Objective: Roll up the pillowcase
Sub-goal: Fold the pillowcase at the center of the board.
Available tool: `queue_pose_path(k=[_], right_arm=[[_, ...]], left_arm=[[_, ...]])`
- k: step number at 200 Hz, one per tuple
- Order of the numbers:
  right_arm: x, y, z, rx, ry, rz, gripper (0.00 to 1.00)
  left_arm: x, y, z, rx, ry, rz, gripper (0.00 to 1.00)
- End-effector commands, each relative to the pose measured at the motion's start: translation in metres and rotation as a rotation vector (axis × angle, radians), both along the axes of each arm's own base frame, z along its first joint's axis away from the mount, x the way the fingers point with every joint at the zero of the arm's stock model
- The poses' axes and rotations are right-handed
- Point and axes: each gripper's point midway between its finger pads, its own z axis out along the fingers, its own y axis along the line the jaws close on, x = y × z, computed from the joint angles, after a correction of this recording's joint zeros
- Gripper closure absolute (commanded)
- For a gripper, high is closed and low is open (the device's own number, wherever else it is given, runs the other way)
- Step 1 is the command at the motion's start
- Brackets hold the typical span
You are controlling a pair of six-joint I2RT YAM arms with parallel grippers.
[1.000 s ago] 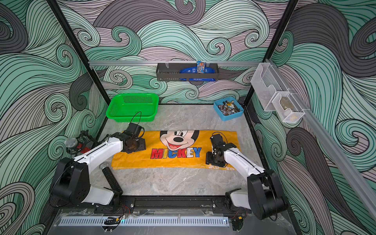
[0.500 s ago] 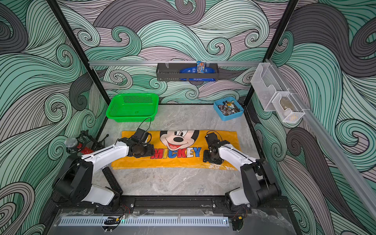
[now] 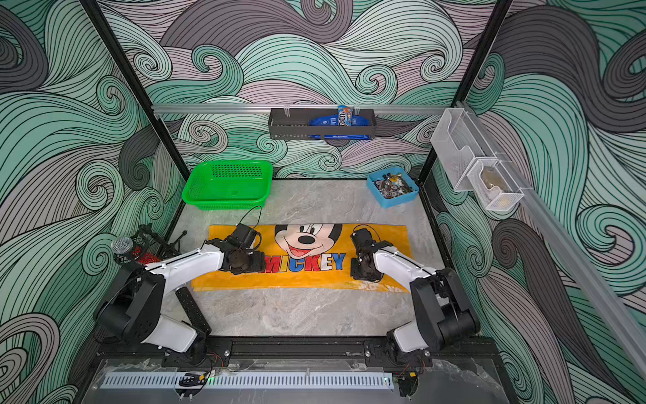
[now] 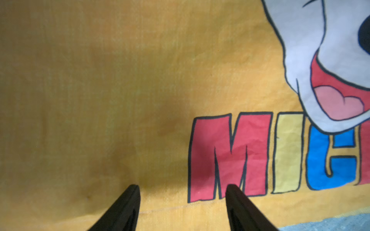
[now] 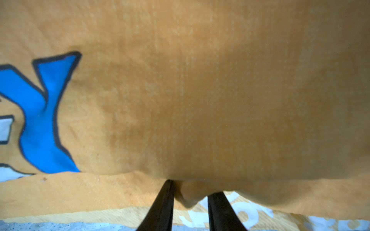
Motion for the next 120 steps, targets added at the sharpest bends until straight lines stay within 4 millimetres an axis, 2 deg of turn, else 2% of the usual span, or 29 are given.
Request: queue_pose_path(k=[1,54,93,120], right_arm=[[0.0,0.001,0.013,0.005,-0.02,0.001,0.76],[-0.01,0.002,0.016,0.029,-0.008,-0.001,0.98],[-0.029,0.005,0.018,0.058,0.049,0.011,0.98],[-0.051,0.004,0.015,0.076,0.105,0.019,0.96]], left_arm=[[-0.003,-0.001,-0.006,0.013,0.015,-0.028,0.29],[-0.005,-0.001,-0.009,0.017,0.027,-0.043,0.3],[-0.01,0.002,-0.014,0.026,0.037,-0.054,0.3],[-0.013,0.004,-0.017,0.039,0.044,-0.058,0.3]])
